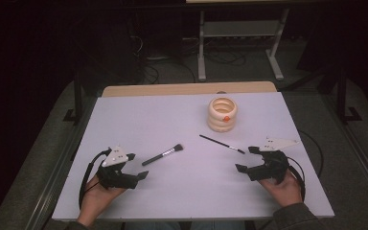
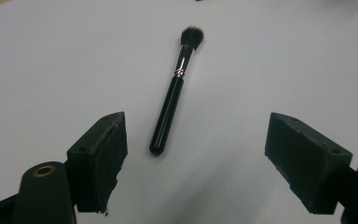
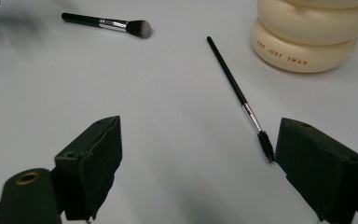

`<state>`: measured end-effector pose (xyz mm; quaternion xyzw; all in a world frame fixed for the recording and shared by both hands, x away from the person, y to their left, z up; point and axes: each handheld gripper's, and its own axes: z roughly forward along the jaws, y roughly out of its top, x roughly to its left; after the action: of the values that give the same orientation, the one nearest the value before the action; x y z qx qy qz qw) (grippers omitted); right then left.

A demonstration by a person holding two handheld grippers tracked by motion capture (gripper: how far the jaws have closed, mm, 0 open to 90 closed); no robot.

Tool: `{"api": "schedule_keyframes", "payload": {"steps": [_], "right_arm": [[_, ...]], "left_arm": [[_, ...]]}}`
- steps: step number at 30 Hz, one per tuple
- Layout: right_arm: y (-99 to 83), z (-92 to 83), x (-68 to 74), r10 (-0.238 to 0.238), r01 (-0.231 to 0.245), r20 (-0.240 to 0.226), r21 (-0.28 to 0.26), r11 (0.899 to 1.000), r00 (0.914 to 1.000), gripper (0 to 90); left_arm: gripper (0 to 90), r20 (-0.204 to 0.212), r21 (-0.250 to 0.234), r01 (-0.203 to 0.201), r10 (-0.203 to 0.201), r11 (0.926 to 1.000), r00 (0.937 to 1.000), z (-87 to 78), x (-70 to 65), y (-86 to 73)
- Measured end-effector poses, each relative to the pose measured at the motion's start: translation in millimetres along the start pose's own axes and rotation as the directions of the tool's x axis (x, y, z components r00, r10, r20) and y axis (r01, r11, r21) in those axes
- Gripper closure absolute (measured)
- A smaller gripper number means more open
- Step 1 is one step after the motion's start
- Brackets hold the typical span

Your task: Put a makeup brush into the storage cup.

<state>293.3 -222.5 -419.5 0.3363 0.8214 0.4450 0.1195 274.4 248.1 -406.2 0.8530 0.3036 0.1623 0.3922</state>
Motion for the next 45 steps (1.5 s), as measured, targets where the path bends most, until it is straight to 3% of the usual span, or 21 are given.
{"api": "schedule_keyframes", "payload": {"steps": [5, 9, 10, 15, 18, 23, 24, 26, 29, 32, 33, 34, 36, 37, 38, 40, 43, 44, 45], "right_arm": [[1.6, 1.1, 1.5, -0.02, 0.02, 0.002, 0.003, 1.0, 0.9998, 14.1], [1.8, 1.0, 1.3, -0.018, 0.018, -0.002, 0.003, 1.0, 0.9998, 14.1], [1.7, -0.2, 1.0, -0.01, 0.01, -0.004, -0.001, 1.0, 0.9999, 14.1], [2.2, -2.1, 1.1, -0.01, 0.01, -0.005, -0.009, 1.0, 0.9999, 14.2], [2.6, -2.1, 1.4, -0.01, 0.01, -0.007, -0.009, 1.0, 0.9999, 14.2], [2.4, -1.3, 0.8, -0.012, 0.012, -0.013, -0.005, 1.0, 0.9998, 14.1], [2.5, -1.2, 0.7, -0.015, 0.015, -0.014, -0.007, 1.0, 0.9998, 14.2], [2.6, -0.9, 0.6, -0.021, 0.021, -0.012, -0.006, 1.0, 0.9997, 14.1], [2.6, -0.6, 0.8, -0.019, 0.019, -0.014, -0.004, 1.0, 0.9997, 14.1], [2.5, -0.2, 0.6, -0.015, 0.015, -0.016, -0.004, 1.0, 0.9998, 14.1], [2.5, 0.0, 0.6, -0.016, 0.016, -0.018, -0.004, 1.0, 0.9997, 14.2], [2.5, 0.0, 0.6, -0.016, 0.016, -0.018, -0.004, 1.0, 0.9997, 14.2], [2.6, 0.3, 1.1, -0.013, 0.013, -0.021, -0.001, 1.0, 0.9997, 14.2], [2.7, 0.3, 1.5, -0.014, 0.014, -0.022, 0.001, 1.0, 0.9997, 14.2], [2.8, 0.3, 1.4, -0.016, 0.016, -0.023, 0.0, 1.0, 0.9996, 14.2], [2.9, 0.4, 1.3, -0.018, 0.018, -0.023, 0.001, 1.0, 0.9996, 14.2], [3.2, 0.3, 1.1, -0.024, 0.024, -0.02, -0.001, 1.0, 0.9995, 15.0], [3.4, -0.2, 1.2, -0.023, 0.023, -0.02, -0.006, 1.0, 0.9995, 15.1], [3.7, -0.7, 1.1, -0.02, 0.02, -0.019, -0.01, 1.0, 0.9996, 15.0]], "left_arm": [[23.0, 0.003, 0.043, -0.033, 0.033, 0.9986, 0.9995, 5.9, 5.6, 10.2], [25.0, 0.019, 0.065, -0.031, 0.03, 0.9974, 0.9994, 10.1, 10.4, 17.2], [27.4, 0.032, 0.09, -0.055, 0.052, 0.9944, 0.9981, 14.4, 13.3, 24.0], [31.8, 0.068, 0.135, -0.081, 0.073, 0.9875, 0.995, 23.7, 19.3, 37.1], [36.1, 0.089, 0.181, -0.107, 0.093, 0.9776, 0.9918, 30.7, 22.8, 43.2], [40.8, 0.115, 0.216, -0.121, 0.098, 0.9688, 0.9886, 40.8, 26.0, 49.5], [41.8, 0.121, 0.243, -0.129, 0.102, 0.9614, 0.9873, 45.8, 27.2, 53.0], [44.4, 0.125, 0.249, -0.132, 0.104, 0.9594, 0.9867, 48.3, 28.0, 54.8], [48.0, 0.136, 0.287, -0.168, 0.134, 0.9431, 0.9817, 56.2, 29.6, 59.3], [51.6, 0.153, 0.311, -0.17, 0.127, 0.935, 0.98, 64.3, 31.2, 61.3], [53.6, 0.162, 0.333, -0.181, 0.133, 0.9254, 0.9778, 70.4, 31.7, 61.8], [54.4, 0.162, 0.333, -0.181, 0.133, 0.9254, 0.9778, 70.4, 31.7, 61.8], [55.5, 0.166, 0.358, -0.172, 0.119, 0.9177, 0.979, 76.4, 30.7, 61.4], [57.6, 0.169, 0.385, -0.171, 0.113, 0.9069, 0.9792, 81.9, 30.2, 61.7], [58.6, 0.168, 0.394, -0.178, 0.12, 0.9019, 0.9785, 84.4, 29.9, 62.3], [61.1, 0.171, 0.399, -0.177, 0.117, 0.8998, 0.9783, 86.5, 29.1, 62.5], [64.8, 0.173, 0.43, -0.187, 0.122, 0.8833, 0.9773, 93.5, 28.9, 63.4], [66.0, 0.173, 0.43, -0.187, 0.122, 0.8833, 0.9773, 93.5, 28.9, 63.4], [67.1, 0.175, 0.455, -0.193, 0.125, 0.8695, 0.9766, 96.6, 29.7, 63.8]]}}
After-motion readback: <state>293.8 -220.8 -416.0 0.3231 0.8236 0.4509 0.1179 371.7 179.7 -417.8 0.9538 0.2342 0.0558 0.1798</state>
